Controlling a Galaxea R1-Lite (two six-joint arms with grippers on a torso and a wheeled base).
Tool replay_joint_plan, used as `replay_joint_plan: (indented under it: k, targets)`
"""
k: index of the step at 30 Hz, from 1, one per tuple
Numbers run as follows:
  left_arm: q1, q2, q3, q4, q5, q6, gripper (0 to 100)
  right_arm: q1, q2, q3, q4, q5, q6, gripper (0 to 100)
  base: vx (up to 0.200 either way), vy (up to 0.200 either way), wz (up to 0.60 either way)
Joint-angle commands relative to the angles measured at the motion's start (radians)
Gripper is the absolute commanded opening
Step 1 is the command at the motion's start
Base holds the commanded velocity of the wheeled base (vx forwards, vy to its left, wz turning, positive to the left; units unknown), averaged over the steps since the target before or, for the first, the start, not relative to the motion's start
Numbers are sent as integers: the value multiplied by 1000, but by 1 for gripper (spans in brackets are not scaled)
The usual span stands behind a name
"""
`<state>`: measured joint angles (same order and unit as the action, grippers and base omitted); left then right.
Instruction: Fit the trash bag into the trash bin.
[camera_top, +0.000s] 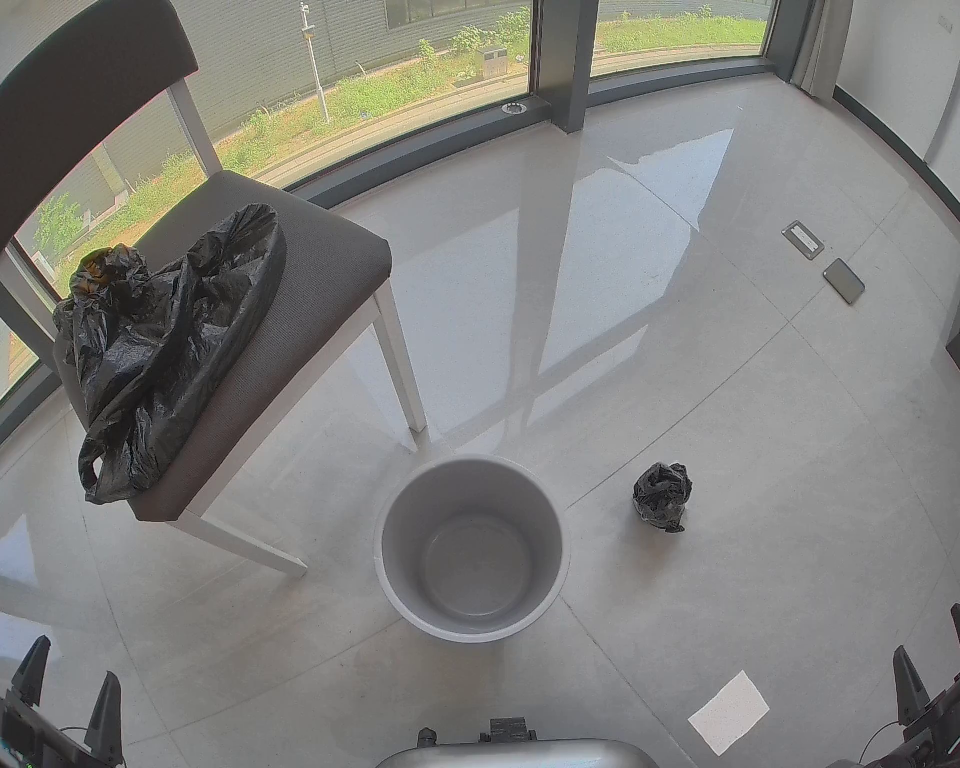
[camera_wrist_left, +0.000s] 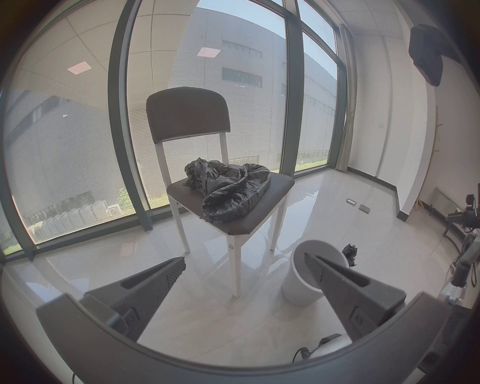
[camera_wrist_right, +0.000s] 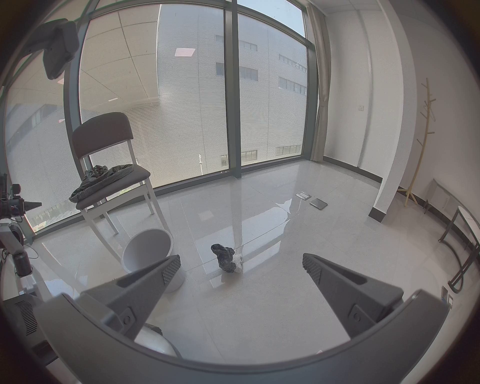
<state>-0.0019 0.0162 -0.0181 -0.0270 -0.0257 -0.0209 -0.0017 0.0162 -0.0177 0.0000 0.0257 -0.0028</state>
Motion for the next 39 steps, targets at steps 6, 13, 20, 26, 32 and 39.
replay_joint_plan:
  k: [6,13,20,26,32,39]
  targets:
    - [-40,261,-339,-5,-56,-62,100,0,-10,18,0,0,0,100,0,0,0]
    - [-18,562,-712,256,141,-152,100,0,-10,18,0,0,0,100,0,0,0]
    - [14,705,-997,665,173,-350,100,0,-10,18,0,0,0,100,0,0,0]
    - [115,735,-1045,917,173,-413,100,-1,-10,18,0,0,0,100,0,0,0]
    - [128,757,-1010,937,170,-487,100,0,-10,18,0,0,-2,100,0,0,0]
    - [128,772,-982,909,168,-545,100,0,-10,18,0,-1,4,100,0,0,0]
